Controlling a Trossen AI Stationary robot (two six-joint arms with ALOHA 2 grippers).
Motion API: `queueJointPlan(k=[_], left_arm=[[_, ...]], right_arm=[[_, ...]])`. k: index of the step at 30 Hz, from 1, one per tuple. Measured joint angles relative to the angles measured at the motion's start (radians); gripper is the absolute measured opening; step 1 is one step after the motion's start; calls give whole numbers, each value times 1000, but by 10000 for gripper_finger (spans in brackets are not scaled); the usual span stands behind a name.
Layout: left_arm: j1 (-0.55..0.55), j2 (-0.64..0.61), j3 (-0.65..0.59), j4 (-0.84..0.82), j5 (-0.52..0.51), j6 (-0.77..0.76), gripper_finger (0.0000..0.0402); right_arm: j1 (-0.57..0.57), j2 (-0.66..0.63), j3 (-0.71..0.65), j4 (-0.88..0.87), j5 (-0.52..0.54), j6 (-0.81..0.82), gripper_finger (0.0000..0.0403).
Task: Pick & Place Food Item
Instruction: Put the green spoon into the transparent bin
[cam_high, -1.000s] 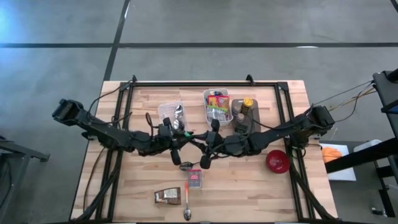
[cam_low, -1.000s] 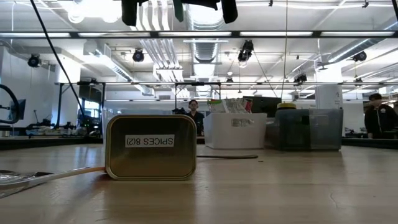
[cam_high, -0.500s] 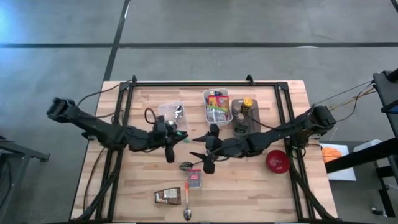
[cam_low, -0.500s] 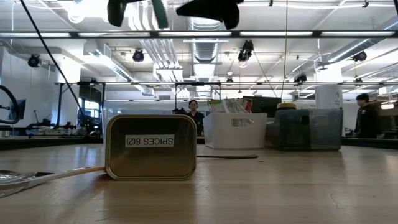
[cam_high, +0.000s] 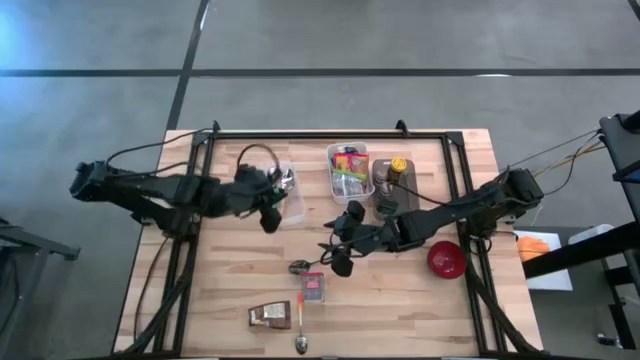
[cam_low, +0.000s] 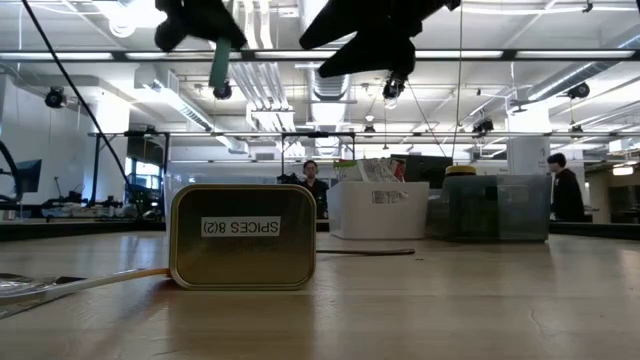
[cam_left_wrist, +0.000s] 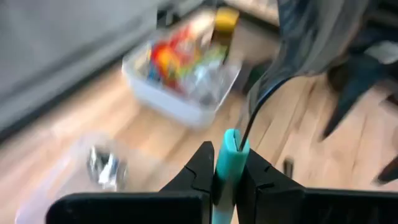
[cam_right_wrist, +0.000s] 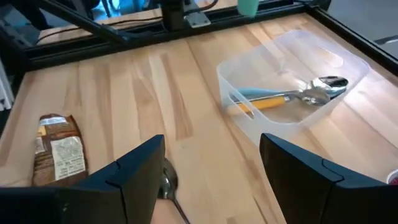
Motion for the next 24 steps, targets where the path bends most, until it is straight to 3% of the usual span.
queueJointPlan(k=[6, 10, 16, 24], left_arm=[[223, 46, -27, -35, 315, -17, 22], [323, 107, -28, -65, 417, -7, 22], [382, 210, -29, -64, 481, 6, 22], [434, 377, -29, -106, 503, 12, 23]], right_arm=[[16, -60, 0, -81, 1, 8, 261], [44, -89, 0, -122, 8, 7, 261], [75, -116, -8, -140, 90, 0, 261], [78, -118, -14, -158, 100, 8, 261]])
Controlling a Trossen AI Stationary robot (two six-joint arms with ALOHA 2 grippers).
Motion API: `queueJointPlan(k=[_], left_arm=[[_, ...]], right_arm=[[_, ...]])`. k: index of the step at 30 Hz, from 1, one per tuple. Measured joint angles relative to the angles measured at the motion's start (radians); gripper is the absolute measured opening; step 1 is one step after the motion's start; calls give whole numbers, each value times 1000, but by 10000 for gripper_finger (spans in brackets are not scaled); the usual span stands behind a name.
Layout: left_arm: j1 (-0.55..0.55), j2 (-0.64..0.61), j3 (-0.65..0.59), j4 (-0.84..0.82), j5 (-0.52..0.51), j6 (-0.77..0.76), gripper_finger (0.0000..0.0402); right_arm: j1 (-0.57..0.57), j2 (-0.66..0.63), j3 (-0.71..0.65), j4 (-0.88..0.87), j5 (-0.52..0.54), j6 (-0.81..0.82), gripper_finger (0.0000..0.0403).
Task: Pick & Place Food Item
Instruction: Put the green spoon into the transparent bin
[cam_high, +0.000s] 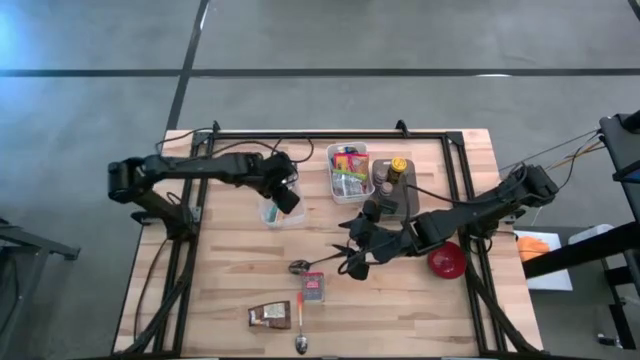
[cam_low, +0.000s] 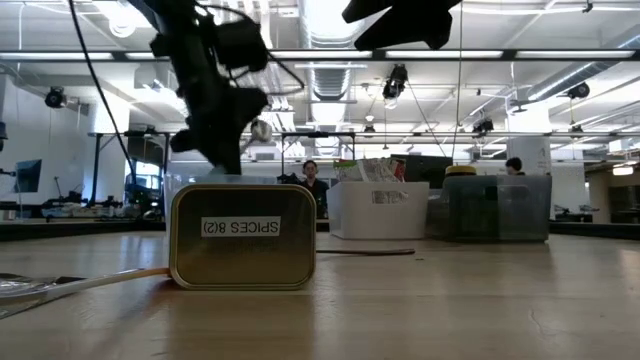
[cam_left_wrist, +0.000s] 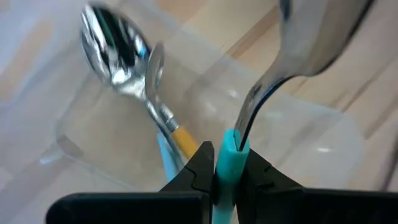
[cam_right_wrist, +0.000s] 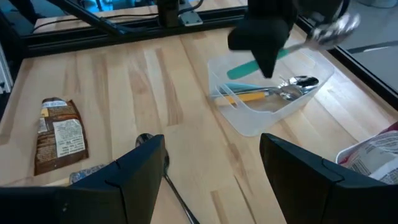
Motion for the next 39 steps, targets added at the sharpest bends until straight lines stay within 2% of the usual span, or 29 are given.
queueJointPlan(k=[6, 12, 32, 39], left_arm=[[49, 95, -1, -18, 36, -1, 23], [97, 133, -2, -19, 45, -3, 22], [119, 149, -12, -12, 79, -11, 23], [119, 149, -12, -12, 82, -12, 41]], right_arm=[[0, 1, -1, -1, 0, -1, 261], [0, 0, -2, -4, 0, -4, 261], [0, 1, -3, -4, -3, -4, 261], [0, 1, -3, -4, -3, -4, 261]])
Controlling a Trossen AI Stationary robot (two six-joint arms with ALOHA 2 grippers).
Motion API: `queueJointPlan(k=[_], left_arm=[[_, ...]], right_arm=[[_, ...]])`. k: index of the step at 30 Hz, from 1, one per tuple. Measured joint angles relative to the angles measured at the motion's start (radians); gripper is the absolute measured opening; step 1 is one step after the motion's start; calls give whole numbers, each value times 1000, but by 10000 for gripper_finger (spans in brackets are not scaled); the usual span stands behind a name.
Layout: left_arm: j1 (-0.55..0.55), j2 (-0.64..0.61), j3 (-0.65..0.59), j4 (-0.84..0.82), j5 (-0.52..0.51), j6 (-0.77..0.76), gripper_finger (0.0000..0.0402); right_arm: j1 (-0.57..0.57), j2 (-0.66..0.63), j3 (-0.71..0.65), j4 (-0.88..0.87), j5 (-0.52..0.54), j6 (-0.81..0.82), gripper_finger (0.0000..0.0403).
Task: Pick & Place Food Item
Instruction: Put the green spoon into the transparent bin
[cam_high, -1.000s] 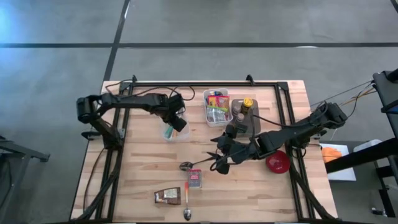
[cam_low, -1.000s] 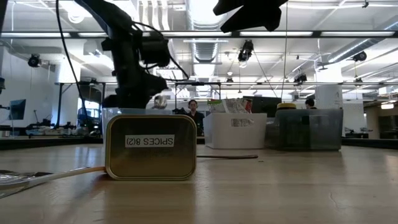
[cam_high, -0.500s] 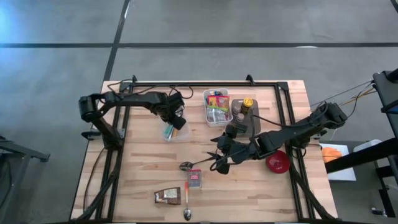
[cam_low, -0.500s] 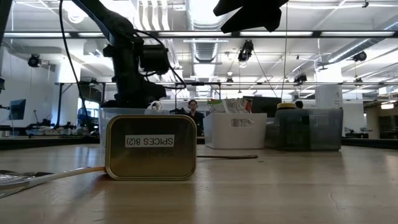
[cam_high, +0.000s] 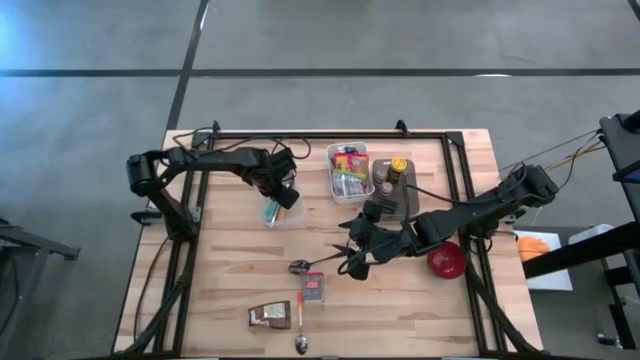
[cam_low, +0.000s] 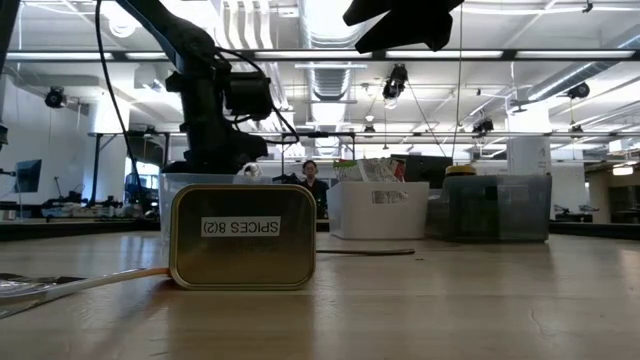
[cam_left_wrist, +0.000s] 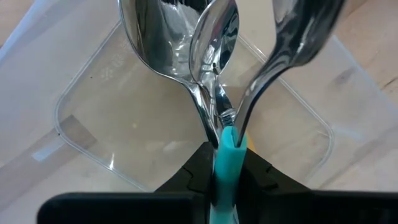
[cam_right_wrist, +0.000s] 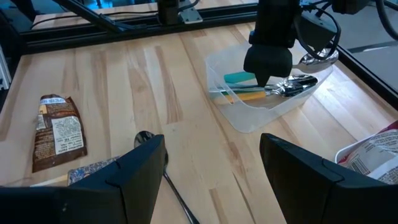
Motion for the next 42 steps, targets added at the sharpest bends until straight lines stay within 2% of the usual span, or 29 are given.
queueJointPlan(k=[42], left_arm=[[0, 0, 0, 27, -3, -20, 58]], right_arm=[[0, 1, 0, 0, -4, -8, 261]])
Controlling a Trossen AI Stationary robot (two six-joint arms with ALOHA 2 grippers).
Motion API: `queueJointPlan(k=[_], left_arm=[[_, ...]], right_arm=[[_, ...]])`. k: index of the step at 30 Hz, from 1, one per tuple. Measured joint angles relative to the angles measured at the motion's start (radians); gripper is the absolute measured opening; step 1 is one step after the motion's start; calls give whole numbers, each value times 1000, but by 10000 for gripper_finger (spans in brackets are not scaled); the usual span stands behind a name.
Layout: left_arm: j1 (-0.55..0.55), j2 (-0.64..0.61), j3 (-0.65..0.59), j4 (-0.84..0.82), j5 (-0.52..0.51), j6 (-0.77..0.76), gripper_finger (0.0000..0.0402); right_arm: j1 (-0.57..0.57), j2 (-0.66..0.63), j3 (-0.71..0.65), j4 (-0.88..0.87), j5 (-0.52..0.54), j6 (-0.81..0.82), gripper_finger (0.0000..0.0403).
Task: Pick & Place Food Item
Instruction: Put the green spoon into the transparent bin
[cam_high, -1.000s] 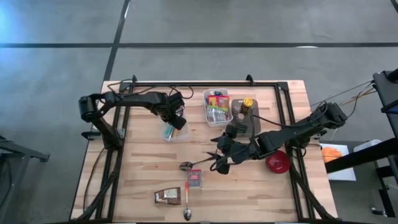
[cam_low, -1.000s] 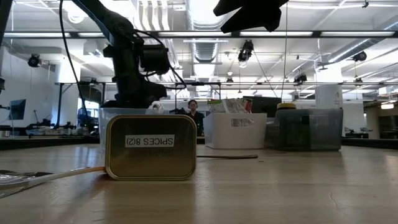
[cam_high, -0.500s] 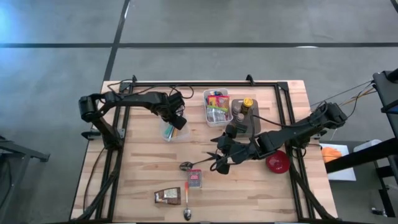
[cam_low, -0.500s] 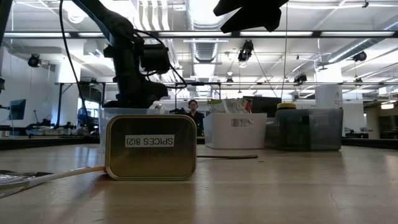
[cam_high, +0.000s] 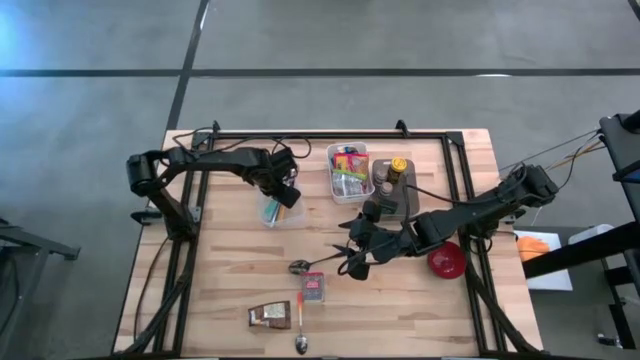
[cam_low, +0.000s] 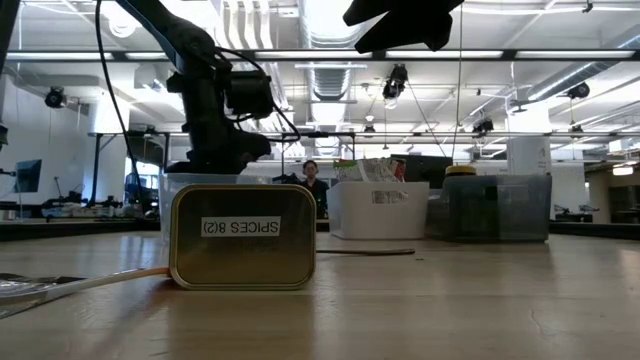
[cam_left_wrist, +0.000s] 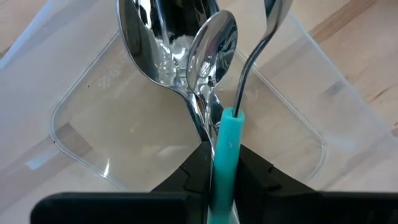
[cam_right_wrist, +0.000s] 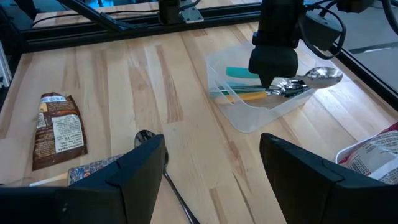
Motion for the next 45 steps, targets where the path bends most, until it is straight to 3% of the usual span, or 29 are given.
queueJointPlan(k=[7, 15, 28, 35, 45], left_arm=[[0, 0, -6, 25, -3, -30, 58], [-3, -5, -36, 112, -36, -71, 23], [-41, -62, -38, 113, -53, -80, 23], [-61, -138, -54, 39, -53, -177, 23], [-83, -141, -107, 23, -50, -246, 23]], right_arm=[[0, 0, 0, 0, -3, 0, 261], [3, 0, -1, 0, -5, 0, 261], [6, 0, -3, -2, -4, -4, 261], [6, 0, -3, -3, -4, -3, 261], [7, 0, -3, -6, -4, 8, 261]])
